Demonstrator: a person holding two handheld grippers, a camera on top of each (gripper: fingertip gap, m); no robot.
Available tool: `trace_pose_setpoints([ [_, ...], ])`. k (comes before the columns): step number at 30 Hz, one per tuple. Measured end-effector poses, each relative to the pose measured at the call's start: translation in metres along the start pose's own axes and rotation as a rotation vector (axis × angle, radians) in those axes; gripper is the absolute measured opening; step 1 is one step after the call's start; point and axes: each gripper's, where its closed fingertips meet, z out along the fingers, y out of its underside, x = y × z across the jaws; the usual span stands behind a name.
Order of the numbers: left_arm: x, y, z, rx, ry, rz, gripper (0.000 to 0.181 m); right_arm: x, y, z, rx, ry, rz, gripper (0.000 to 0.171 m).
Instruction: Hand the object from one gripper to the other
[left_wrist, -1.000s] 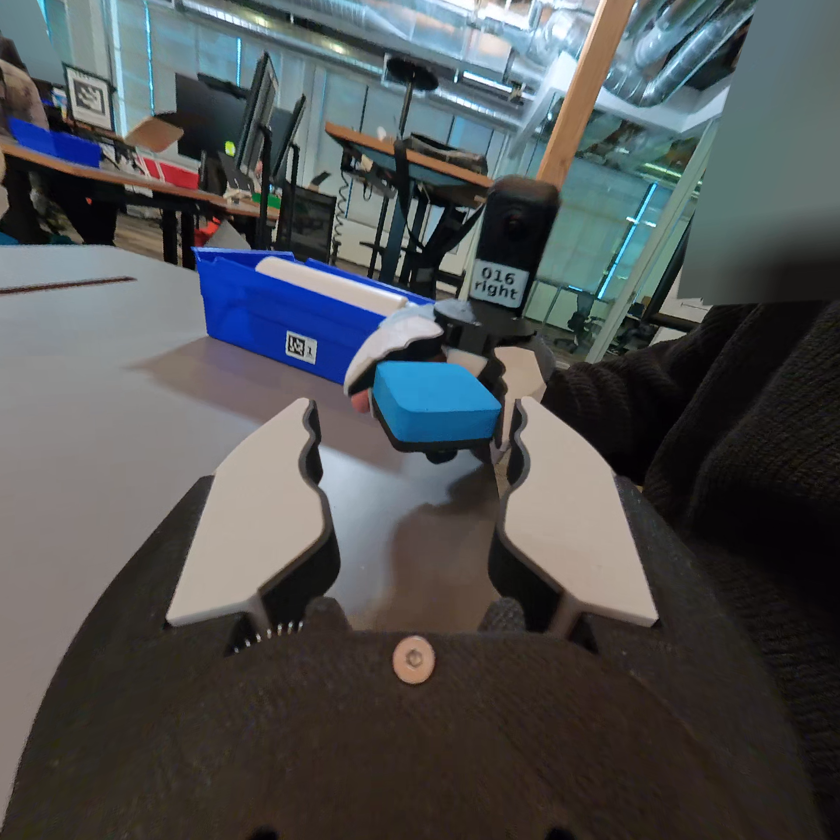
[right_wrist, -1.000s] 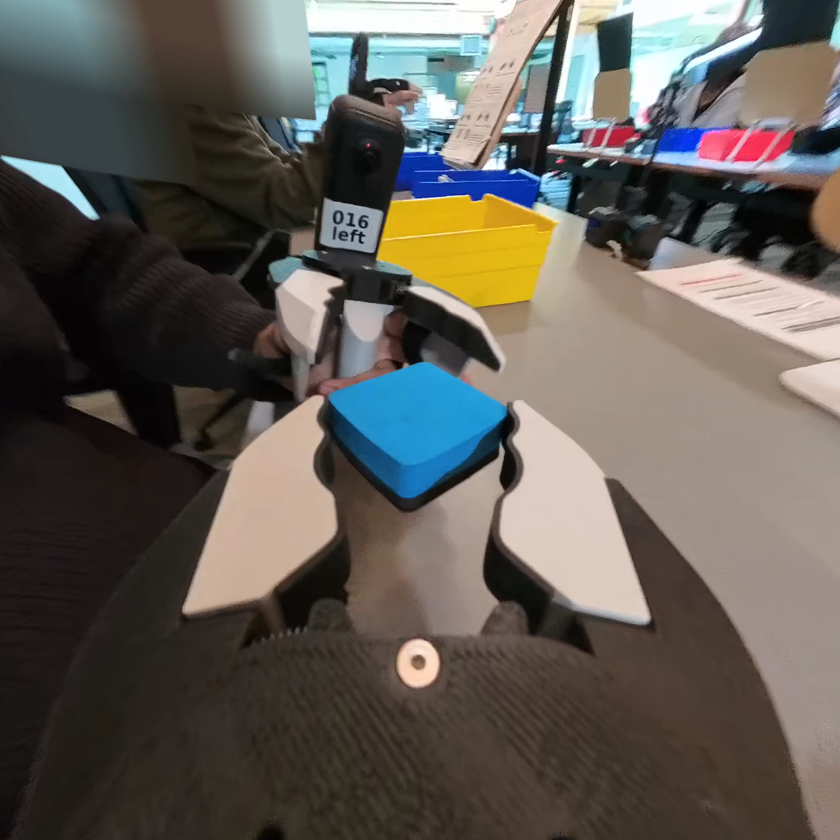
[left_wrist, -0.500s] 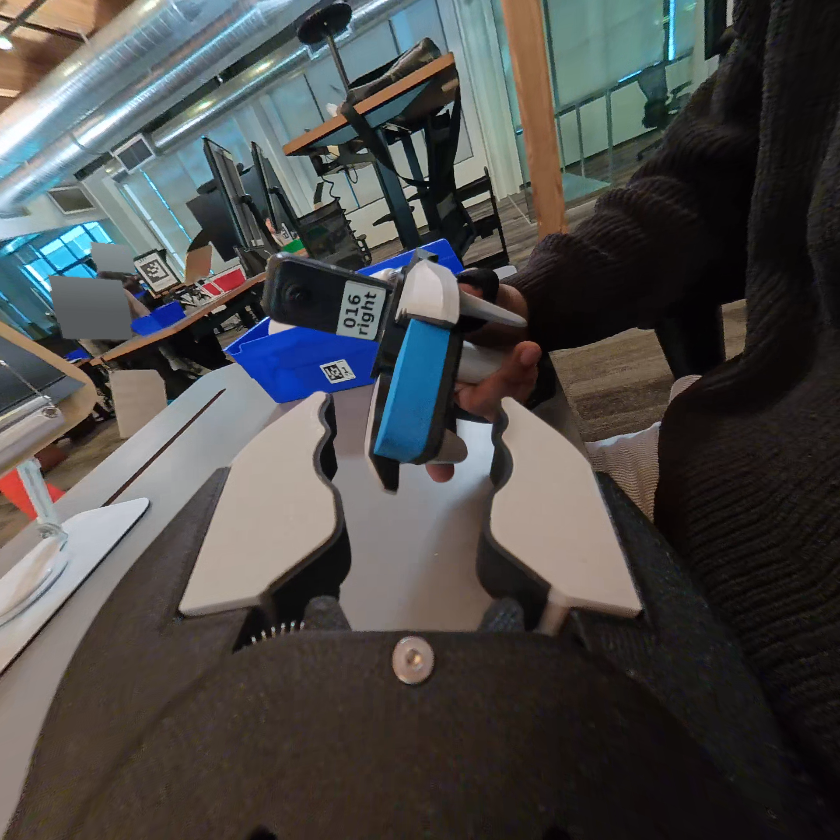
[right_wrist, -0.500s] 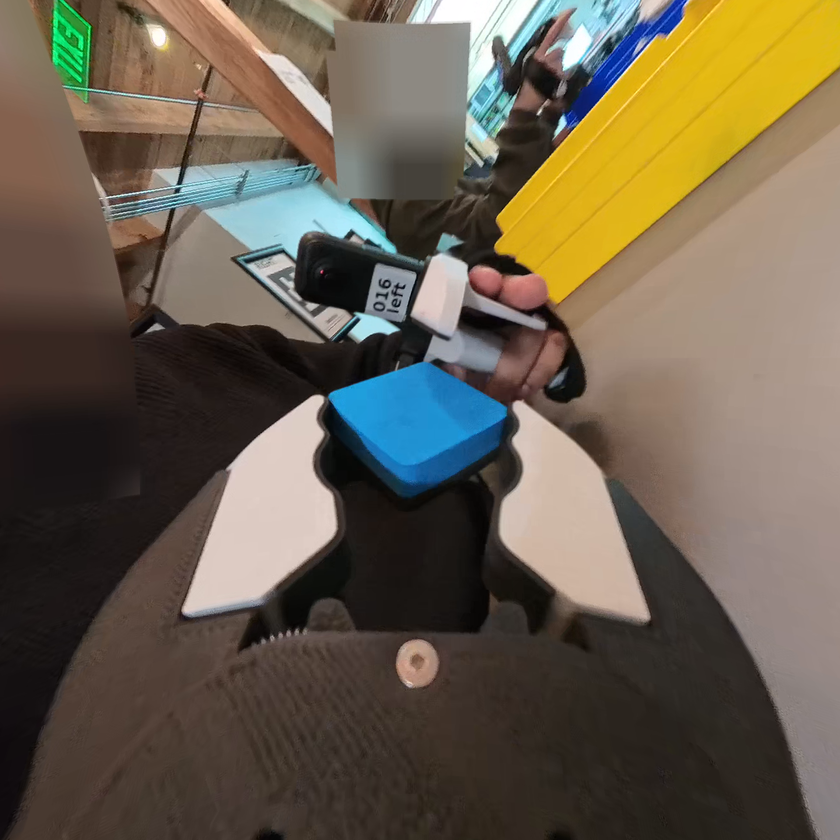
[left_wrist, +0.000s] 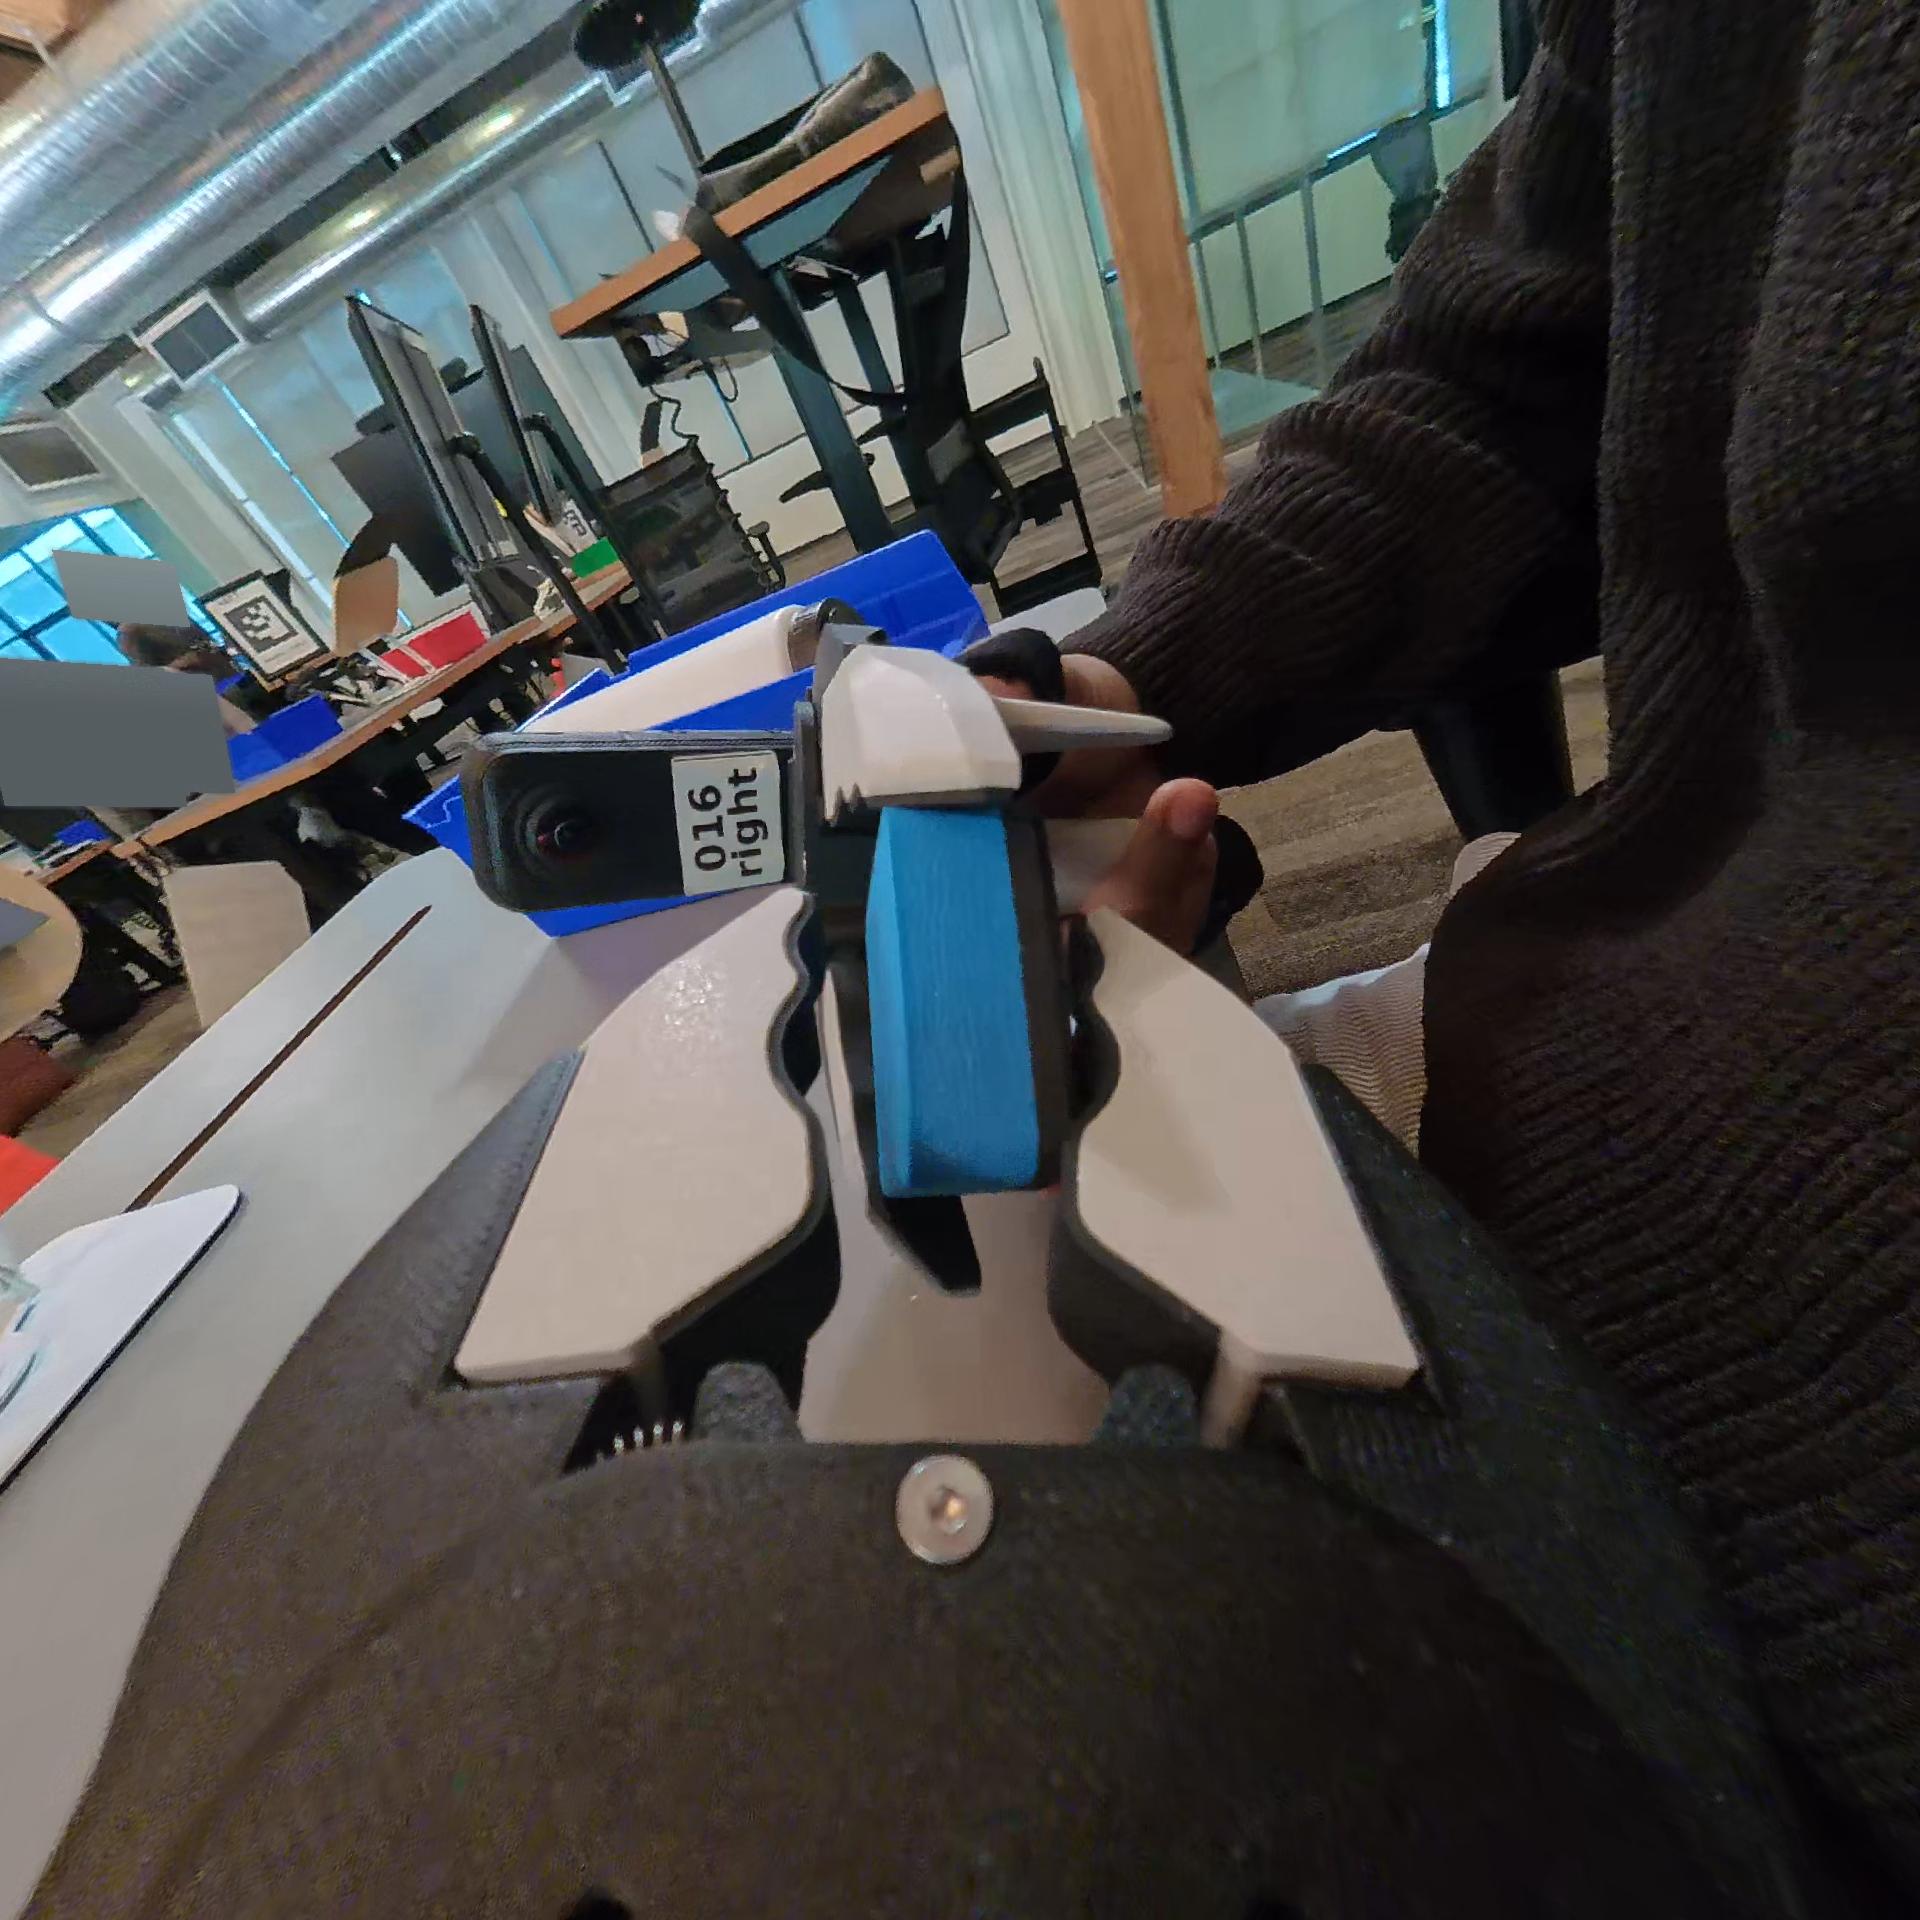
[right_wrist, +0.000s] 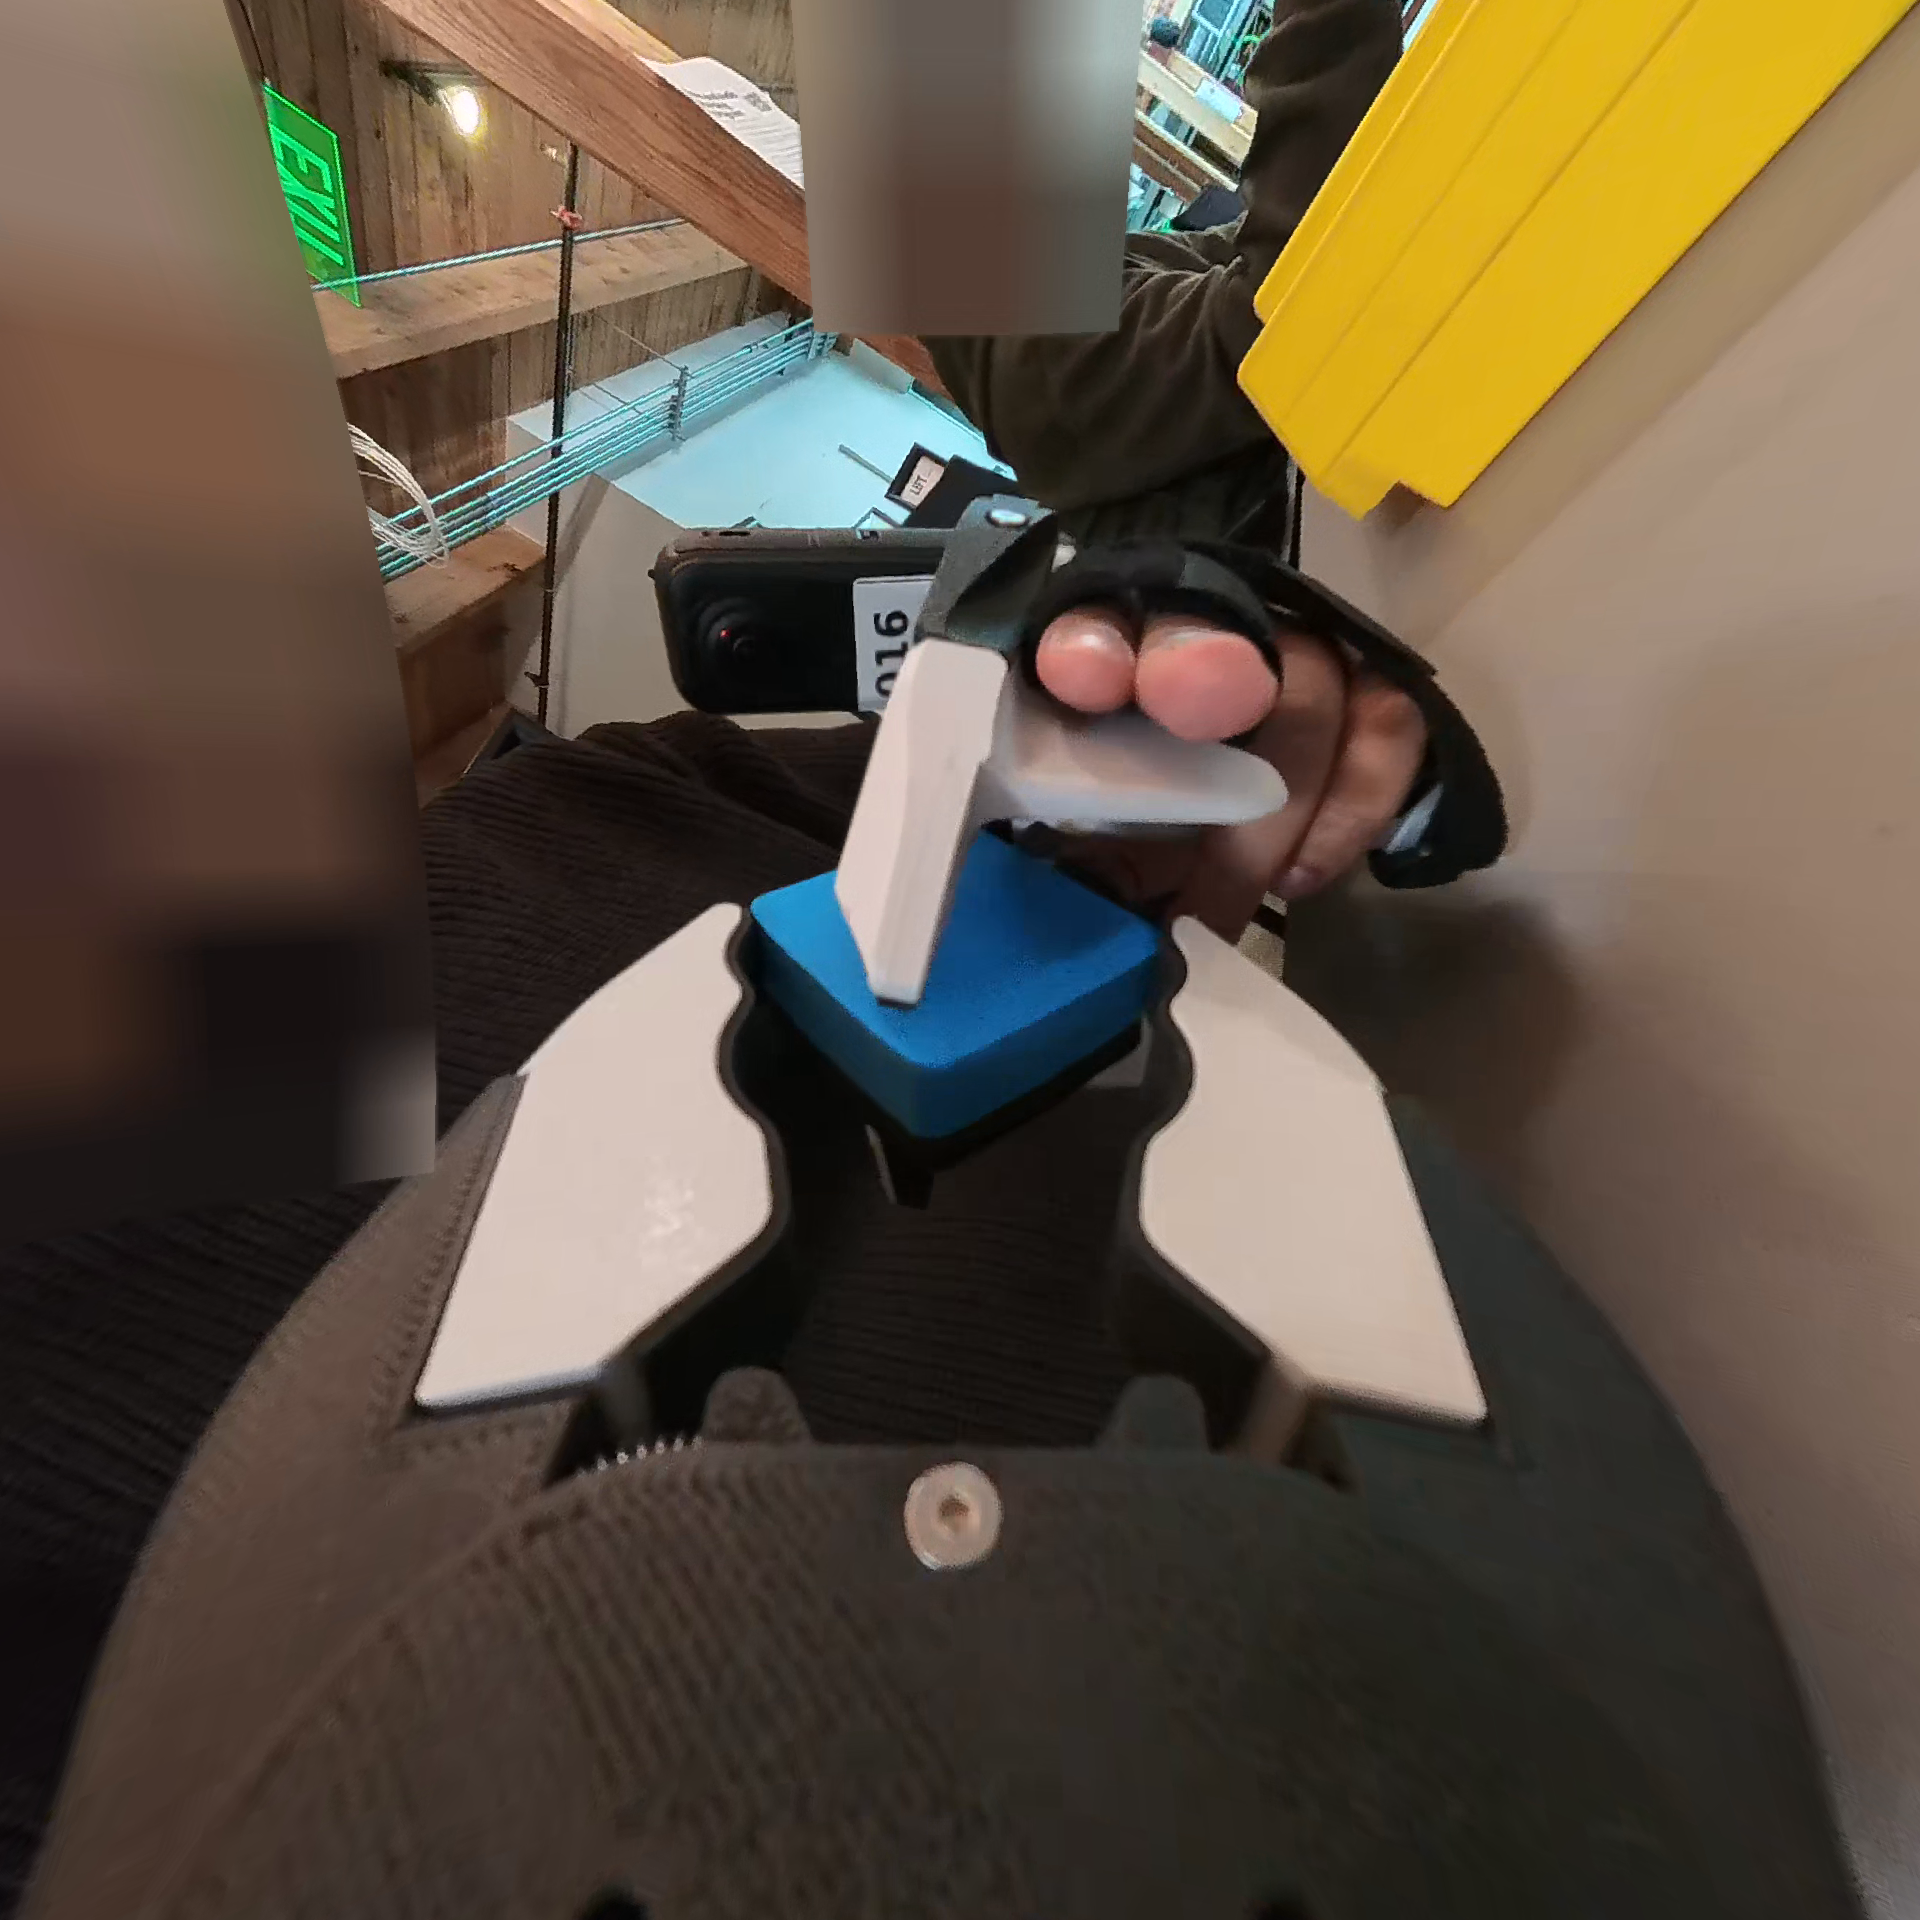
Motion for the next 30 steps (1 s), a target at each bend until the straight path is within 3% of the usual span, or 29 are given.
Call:
trace_pose_setpoints([
  [10, -0.001, -0.004, -0.001, 0.027, -0.012, 0.006, 0.024, -0.002, -0.002, 0.001, 0.020, -0.016, 0.008, 0.073],
  [16, -0.007, -0.006, -0.002, 0.019, -0.039, 0.004, 0.023, -0.005, -0.005, 0.001, 0.042, -0.022, -0.031, 0.074],
  [18, -0.016, -0.006, -0.006, 0.029, -0.069, -0.043, 0.024, -0.004, -0.011, -0.002, 0.081, 0.001, -0.071, 0.083],
  [22, -0.039, 0.000, -0.015, 0.079, -0.099, -0.297, 0.024, -0.002, -0.031, -0.019, 0.192, 0.066, -0.144, 0.088],
  [27, -0.060, 0.018, -0.023, 0.176, -0.012, -0.885, 0.023, 0.004, -0.059, -0.049, 0.308, 0.293, -0.406, 0.084],
  [30, -0.065, 0.027, -0.025, 0.254, 0.065, -1.188, 0.023, 0.001, -0.064, -0.057, 0.289, 0.429, -0.637, 0.081],
])
